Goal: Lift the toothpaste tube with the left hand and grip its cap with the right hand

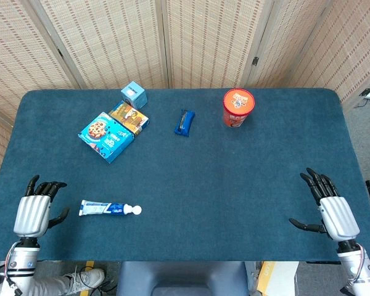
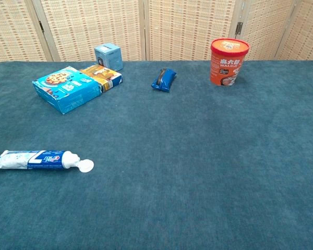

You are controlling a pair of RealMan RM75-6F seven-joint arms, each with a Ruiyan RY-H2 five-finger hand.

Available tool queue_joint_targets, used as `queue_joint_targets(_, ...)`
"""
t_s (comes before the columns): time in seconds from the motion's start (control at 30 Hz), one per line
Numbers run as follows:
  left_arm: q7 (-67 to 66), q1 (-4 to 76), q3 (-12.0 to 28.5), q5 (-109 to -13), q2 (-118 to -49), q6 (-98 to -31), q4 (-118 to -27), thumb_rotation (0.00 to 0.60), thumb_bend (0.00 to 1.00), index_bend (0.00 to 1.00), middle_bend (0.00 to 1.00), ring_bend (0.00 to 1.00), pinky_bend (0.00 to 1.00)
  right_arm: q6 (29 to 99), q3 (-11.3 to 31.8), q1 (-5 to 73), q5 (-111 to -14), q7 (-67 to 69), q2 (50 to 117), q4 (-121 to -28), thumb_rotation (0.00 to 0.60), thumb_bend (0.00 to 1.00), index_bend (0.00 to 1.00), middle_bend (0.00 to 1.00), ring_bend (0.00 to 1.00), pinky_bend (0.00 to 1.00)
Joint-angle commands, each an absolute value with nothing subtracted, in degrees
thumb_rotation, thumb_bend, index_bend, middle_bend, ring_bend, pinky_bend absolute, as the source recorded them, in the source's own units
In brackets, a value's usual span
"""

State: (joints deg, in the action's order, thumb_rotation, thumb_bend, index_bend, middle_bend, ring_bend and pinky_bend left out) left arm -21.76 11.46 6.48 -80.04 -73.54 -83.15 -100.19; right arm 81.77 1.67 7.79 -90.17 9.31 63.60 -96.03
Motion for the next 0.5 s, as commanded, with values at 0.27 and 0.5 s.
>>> queue_joint_targets(0.27, -22.43, 12.58, 6.75, -80.41, -74.03, -82.45, -100.06, 0.6, 0.32, 0.29, 0.35, 0.28, 0.11, 83.13, 1.85, 7.11, -90.05, 9.49, 63.18, -95.98, 0.505, 0.07, 0.0, 0.0, 0.0, 0.0)
queue_joint_targets(0.5, -22.41, 13.46, 6.39, -80.78, -74.13, -81.17, -100.29, 0.6, 0.32, 0.29, 0.35, 0.28, 0.11, 84.44, 1.91, 6.67, -90.75, 9.98, 62.86, -95.74, 0.503, 0.07, 0.0, 0.0, 0.0, 0.0)
